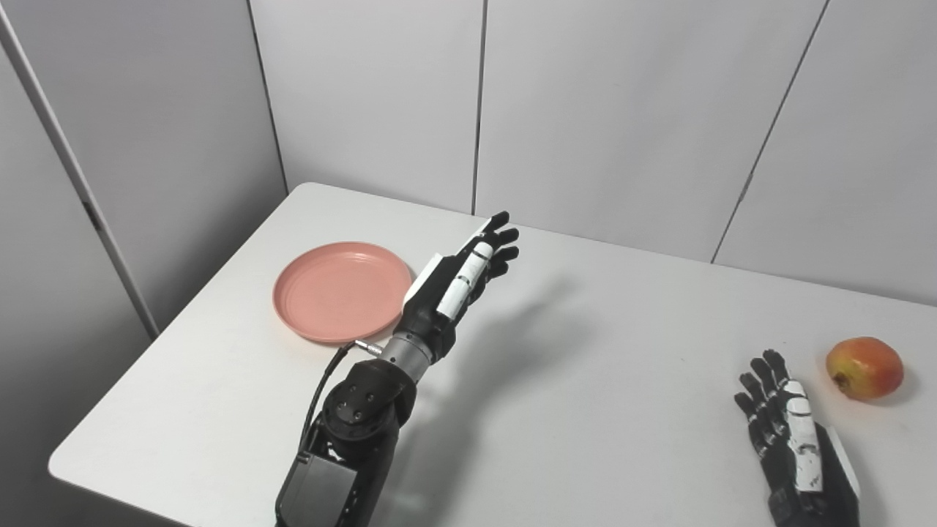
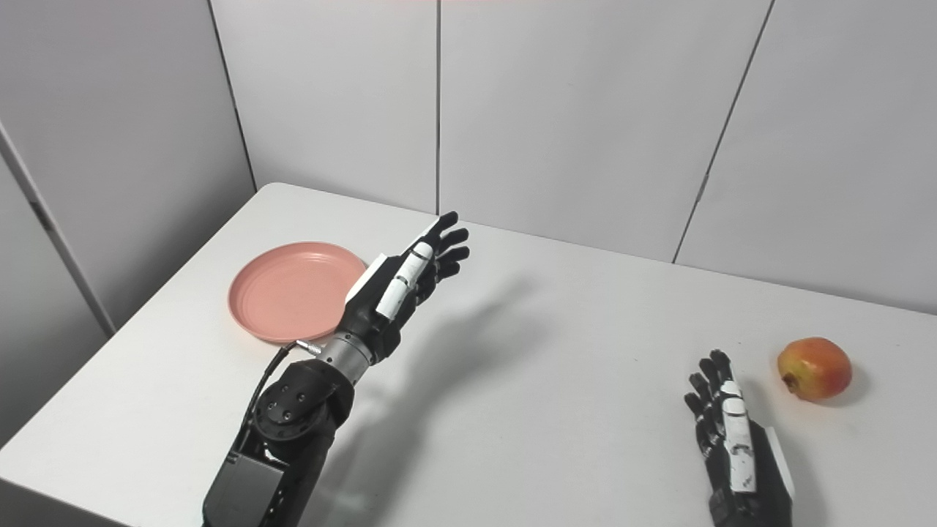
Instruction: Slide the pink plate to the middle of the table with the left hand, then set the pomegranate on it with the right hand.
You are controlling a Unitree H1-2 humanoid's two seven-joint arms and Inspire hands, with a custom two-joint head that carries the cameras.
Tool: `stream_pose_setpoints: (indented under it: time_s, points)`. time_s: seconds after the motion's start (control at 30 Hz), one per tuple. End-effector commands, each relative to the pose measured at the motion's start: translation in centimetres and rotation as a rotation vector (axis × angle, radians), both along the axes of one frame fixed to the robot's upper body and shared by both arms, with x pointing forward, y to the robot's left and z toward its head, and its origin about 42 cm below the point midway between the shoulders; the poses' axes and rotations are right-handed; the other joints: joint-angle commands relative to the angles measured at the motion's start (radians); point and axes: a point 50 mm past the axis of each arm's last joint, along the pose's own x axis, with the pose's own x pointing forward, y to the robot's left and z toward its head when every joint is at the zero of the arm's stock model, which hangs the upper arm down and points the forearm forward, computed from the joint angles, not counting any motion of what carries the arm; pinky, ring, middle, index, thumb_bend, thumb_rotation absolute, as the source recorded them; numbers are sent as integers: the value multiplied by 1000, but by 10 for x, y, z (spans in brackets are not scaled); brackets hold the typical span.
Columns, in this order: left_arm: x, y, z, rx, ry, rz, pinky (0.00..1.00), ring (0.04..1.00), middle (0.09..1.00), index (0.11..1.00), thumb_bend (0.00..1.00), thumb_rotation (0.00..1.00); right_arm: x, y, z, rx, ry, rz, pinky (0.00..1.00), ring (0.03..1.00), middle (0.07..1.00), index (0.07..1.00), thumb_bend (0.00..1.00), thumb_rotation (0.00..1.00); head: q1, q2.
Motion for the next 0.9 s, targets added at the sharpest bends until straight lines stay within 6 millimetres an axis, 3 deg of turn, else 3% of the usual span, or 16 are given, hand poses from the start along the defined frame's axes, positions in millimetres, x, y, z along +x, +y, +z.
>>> stream_pose_setpoints:
  time_s: [0.0,0.33,0.77,0.87]
  points:
    - [7,4,33,-5,-104,1,940,929,951,949,453,1000,1,5,-5,7,15,-6,1000,1000,1000,1000,187,1000,1,1]
    - [10,31,59,7,-145,69,949,946,963,956,438,1000,0,6,-5,14,15,-5,1000,1000,1000,1000,178,1000,2,-5]
    - [13,95,76,29,-210,194,960,959,966,953,445,1000,0,4,-5,2,17,-6,1000,1000,1000,1000,189,1000,13,-4]
    - [10,103,82,5,-216,238,951,952,961,952,398,1000,0,2,-5,-2,15,-2,1000,1000,1000,1000,180,1000,20,-7]
